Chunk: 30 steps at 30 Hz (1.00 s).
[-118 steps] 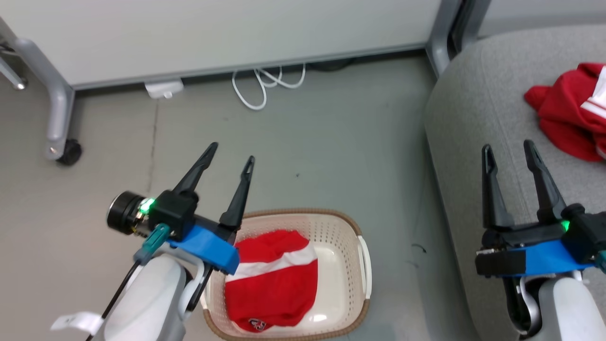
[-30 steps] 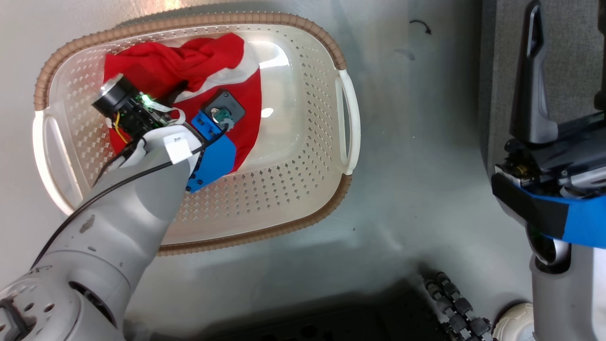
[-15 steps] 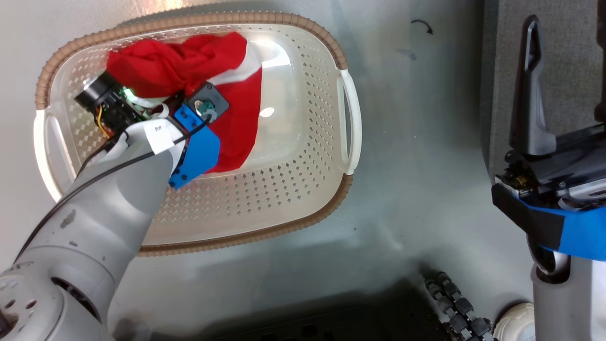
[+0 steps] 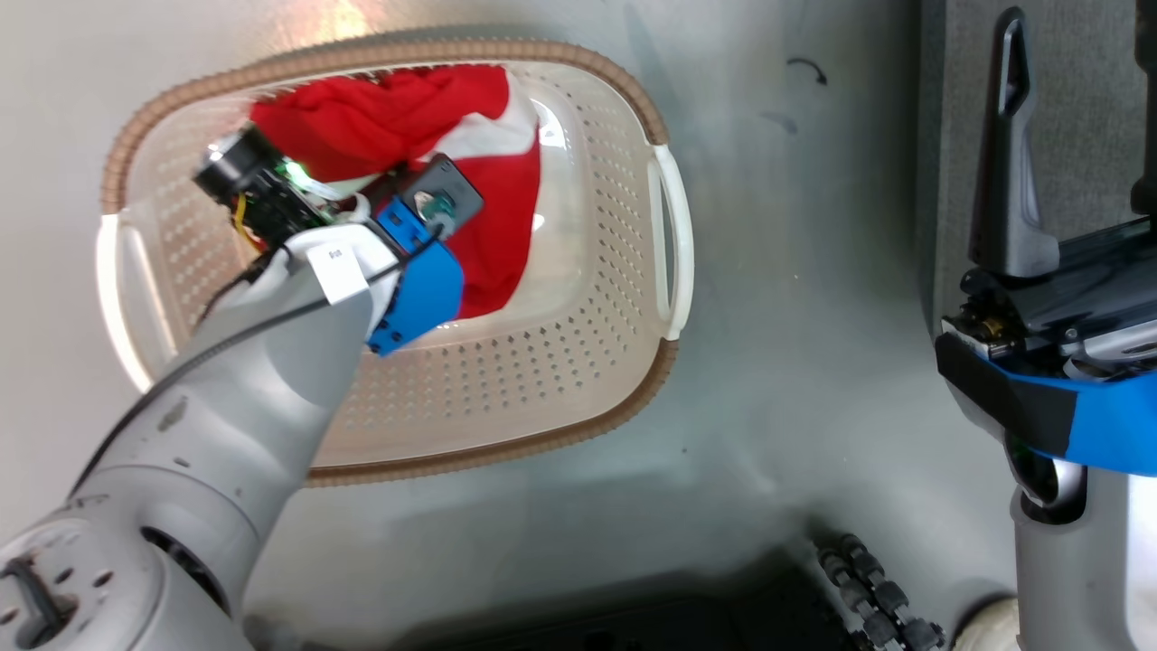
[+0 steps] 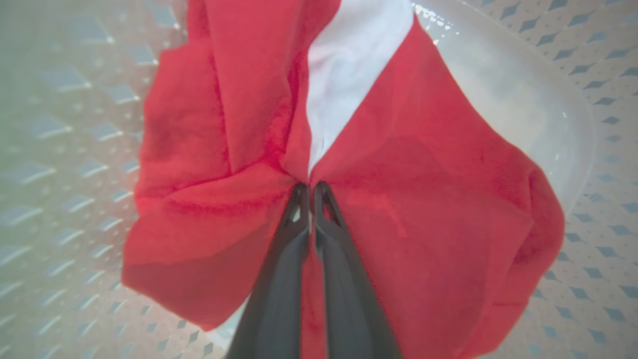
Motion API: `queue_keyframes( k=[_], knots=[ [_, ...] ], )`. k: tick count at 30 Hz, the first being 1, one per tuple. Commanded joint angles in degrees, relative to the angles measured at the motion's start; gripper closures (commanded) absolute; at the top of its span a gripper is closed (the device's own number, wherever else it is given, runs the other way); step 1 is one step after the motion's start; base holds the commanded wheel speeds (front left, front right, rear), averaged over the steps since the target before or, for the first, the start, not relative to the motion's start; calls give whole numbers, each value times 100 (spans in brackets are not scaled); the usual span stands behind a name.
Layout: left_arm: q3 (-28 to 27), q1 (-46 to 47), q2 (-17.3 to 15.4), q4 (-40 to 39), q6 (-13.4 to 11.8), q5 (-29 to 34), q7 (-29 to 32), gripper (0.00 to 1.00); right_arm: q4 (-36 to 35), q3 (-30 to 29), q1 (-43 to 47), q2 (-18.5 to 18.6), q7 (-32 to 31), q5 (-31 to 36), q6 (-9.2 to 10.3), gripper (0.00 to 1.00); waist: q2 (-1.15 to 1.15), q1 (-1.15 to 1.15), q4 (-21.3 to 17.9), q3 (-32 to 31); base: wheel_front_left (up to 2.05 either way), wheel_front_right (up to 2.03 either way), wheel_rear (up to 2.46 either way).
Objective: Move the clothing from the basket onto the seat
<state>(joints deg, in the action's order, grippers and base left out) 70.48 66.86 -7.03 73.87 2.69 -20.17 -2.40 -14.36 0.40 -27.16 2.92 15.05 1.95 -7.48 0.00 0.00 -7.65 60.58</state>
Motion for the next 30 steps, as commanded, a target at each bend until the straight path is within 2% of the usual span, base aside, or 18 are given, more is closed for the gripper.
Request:
queue_keyframes(
  k=[1,6,14,15,16,25,30],
  knots=[
    [-5,-51,42,1,33,-36,-103,100,21,-21,-82,-6,20,11,-3,0,0,0,84,-108,0,0,0],
    [17,-257,165,-6,120,-97,-419,100,73,-24,-88,-5,20,23,-3,0,0,0,224,-281,0,0,0],
    [-67,-669,110,-3,222,-284,-957,100,217,-9,-113,-5,20,-40,-3,0,0,0,316,-565,0,0,0],
    [-68,-682,98,-3,230,-299,-1005,53,237,9,-125,-5,20,-65,-2,0,0,0,307,-607,0,0,0],
    [-89,-705,96,-4,249,-346,-1043,0,260,24,-134,-5,20,-73,-2,0,0,0,299,-649,0,0,0],
    [-237,-835,125,-101,295,-537,-1250,0,494,13,-58,-5,19,-165,-2,0,0,0,306,-1140,0,0,0],
    [-570,-964,29,-561,188,-745,-1282,0,693,-29,56,-5,20,-220,-3,0,0,0,338,-1607,0,0,0]
  ],
)
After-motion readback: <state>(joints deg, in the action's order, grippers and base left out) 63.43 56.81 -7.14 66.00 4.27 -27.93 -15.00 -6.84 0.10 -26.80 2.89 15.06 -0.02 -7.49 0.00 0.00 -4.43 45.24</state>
